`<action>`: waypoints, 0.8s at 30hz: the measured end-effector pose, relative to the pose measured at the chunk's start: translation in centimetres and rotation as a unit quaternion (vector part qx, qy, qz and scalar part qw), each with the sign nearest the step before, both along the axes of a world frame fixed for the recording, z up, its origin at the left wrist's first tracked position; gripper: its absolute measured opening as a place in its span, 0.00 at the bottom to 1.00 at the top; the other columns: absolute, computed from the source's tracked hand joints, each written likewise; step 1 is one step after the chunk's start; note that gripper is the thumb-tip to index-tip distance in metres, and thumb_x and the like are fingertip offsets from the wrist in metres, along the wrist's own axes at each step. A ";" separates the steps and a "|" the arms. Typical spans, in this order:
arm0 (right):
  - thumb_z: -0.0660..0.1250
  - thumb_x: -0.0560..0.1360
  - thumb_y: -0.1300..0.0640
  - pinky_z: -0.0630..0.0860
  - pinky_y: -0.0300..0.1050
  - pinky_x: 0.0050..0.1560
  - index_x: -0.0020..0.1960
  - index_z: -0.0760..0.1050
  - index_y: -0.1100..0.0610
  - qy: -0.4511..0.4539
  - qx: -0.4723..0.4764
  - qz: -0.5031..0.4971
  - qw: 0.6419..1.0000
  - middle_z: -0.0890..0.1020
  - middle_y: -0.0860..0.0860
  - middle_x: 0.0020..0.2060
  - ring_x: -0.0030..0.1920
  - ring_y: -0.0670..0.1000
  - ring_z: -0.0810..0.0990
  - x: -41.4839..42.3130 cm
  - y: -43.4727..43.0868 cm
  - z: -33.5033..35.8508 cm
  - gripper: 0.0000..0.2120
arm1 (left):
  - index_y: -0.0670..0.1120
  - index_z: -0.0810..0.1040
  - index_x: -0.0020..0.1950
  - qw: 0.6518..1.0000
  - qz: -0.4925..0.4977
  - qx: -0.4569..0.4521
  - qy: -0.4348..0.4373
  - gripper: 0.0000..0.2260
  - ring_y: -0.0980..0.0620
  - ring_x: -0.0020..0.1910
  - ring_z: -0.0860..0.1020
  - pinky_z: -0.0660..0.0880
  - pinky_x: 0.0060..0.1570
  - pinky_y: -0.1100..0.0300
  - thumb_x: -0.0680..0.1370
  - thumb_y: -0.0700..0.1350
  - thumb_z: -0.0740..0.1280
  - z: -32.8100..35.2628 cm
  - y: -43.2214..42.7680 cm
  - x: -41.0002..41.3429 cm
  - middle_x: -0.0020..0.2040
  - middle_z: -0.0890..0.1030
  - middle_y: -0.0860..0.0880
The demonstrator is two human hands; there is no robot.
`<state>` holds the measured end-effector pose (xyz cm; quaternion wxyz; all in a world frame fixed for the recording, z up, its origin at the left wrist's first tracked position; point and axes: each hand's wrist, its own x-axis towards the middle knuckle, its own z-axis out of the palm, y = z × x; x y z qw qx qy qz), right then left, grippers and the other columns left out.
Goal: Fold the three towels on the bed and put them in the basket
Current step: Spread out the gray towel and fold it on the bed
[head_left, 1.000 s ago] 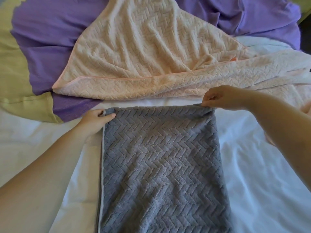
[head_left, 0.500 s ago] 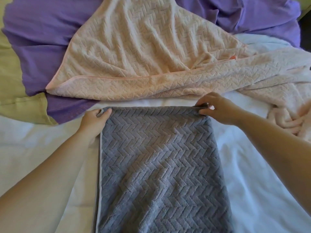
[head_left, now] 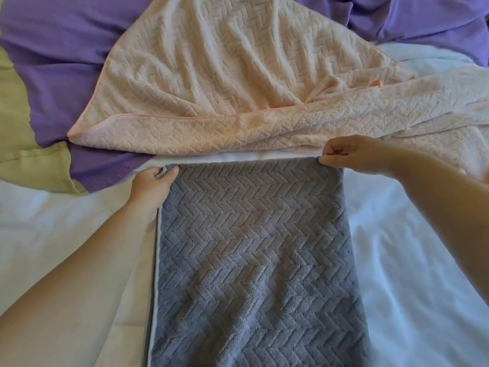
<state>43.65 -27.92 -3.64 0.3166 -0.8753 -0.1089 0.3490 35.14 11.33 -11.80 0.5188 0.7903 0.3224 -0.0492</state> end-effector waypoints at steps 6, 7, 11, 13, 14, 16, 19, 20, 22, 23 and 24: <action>0.55 0.76 0.39 0.70 0.47 0.49 0.49 0.75 0.57 -0.020 -0.066 0.044 0.997 0.78 0.55 0.41 0.43 0.52 0.76 0.9 0.7 0.5 0.22 | 0.52 0.74 0.36 1.000 0.004 0.014 0.004 0.10 0.56 0.40 0.71 0.68 0.40 0.60 0.76 0.51 0.69 0.2 0.2 0.4 0.37 0.73 0.55; 0.56 0.74 0.37 0.71 0.45 0.45 0.46 0.74 0.58 0.005 -0.025 0.021 0.999 0.76 0.53 0.37 0.39 0.50 0.74 1.0 0.6 0.6 0.24 | 0.53 0.74 0.35 1.000 0.004 0.009 0.001 0.10 0.57 0.38 0.70 0.67 0.39 0.61 0.76 0.51 0.69 0.1 0.3 0.5 0.37 0.72 0.56; 0.66 0.68 0.39 0.62 0.38 0.32 0.35 0.73 0.52 0.046 0.086 0.005 0.995 0.67 0.43 0.27 0.29 0.42 0.64 1.5 -0.1 0.8 0.16 | 0.55 0.70 0.33 1.000 0.008 -0.002 -0.005 0.14 0.60 0.34 0.67 0.65 0.36 0.63 0.76 0.49 0.69 -0.1 0.3 0.5 0.35 0.68 0.57; 0.68 0.67 0.42 0.60 0.40 0.34 0.35 0.74 0.54 0.067 0.102 0.017 0.992 0.66 0.44 0.27 0.29 0.43 0.62 1.7 -0.5 0.7 0.15 | 0.54 0.71 0.33 1.000 0.007 -0.005 -0.003 0.13 0.58 0.34 0.68 0.65 0.36 0.62 0.76 0.49 0.69 0.0 0.3 0.5 0.34 0.69 0.56; 0.67 0.68 0.42 0.60 0.40 0.35 0.35 0.72 0.55 0.068 0.105 0.023 0.992 0.65 0.45 0.27 0.30 0.43 0.62 1.8 -0.6 0.6 0.16 | 0.53 0.72 0.33 1.000 0.005 -0.006 -0.002 0.12 0.57 0.35 0.68 0.66 0.36 0.62 0.76 0.49 0.69 0.1 0.3 0.5 0.35 0.70 0.54; 0.64 0.71 0.42 0.64 0.38 0.36 0.35 0.69 0.57 0.062 0.104 0.030 0.992 0.66 0.46 0.29 0.31 0.44 0.64 2.0 -0.3 0.6 0.19 | 0.50 0.75 0.34 1.000 -0.005 -0.004 -0.001 0.11 0.55 0.38 0.71 0.67 0.37 0.61 0.76 0.49 0.69 0.0 0.5 0.5 0.38 0.73 0.51; 0.59 0.73 0.39 0.68 0.37 0.34 0.35 0.70 0.55 0.098 0.120 0.001 0.988 0.69 0.48 0.29 0.30 0.47 0.66 1.9 -0.1 0.5 0.20 | 0.53 0.73 0.34 1.000 0.000 -0.010 -0.008 0.11 0.59 0.37 0.72 0.67 0.36 0.66 0.76 0.48 0.69 -0.1 0.4 0.4 0.37 0.74 0.56; 0.58 0.73 0.38 0.67 0.37 0.32 0.34 0.70 0.53 0.113 0.124 -0.016 0.986 0.69 0.47 0.28 0.29 0.47 0.65 1.9 -0.1 0.5 0.20 | 0.54 0.71 0.34 1.000 0.002 -0.009 -0.009 0.13 0.62 0.36 0.71 0.67 0.36 0.68 0.76 0.48 0.69 0.0 0.3 0.4 0.36 0.72 0.59; 0.57 0.72 0.36 0.69 0.36 0.33 0.37 0.75 0.53 0.088 0.073 -0.019 0.993 0.74 0.46 0.28 0.28 0.47 0.69 1.9 -0.2 0.5 0.21 | 0.55 0.70 0.33 1.000 0.003 -0.006 -0.007 0.13 0.64 0.36 0.70 0.68 0.37 0.68 0.76 0.48 0.70 -0.1 0.3 0.4 0.36 0.72 0.60; 0.59 0.72 0.36 0.71 0.38 0.37 0.39 0.77 0.52 0.046 0.019 0.007 0.999 0.78 0.46 0.31 0.30 0.47 0.74 2.0 -0.4 0.4 0.21 | 0.55 0.72 0.34 1.000 -0.001 -0.006 -0.005 0.12 0.63 0.37 0.72 0.70 0.40 0.66 0.76 0.48 0.70 -0.1 0.3 0.4 0.36 0.73 0.59; 0.61 0.72 0.36 0.71 0.40 0.41 0.42 0.79 0.50 -0.001 -0.037 0.049 0.998 0.81 0.46 0.35 0.34 0.46 0.78 2.1 -0.6 0.3 0.18 | 0.54 0.74 0.35 1.000 -0.004 -0.004 -0.001 0.10 0.59 0.39 0.75 0.72 0.44 0.62 0.75 0.49 0.70 0.0 0.3 0.4 0.38 0.76 0.57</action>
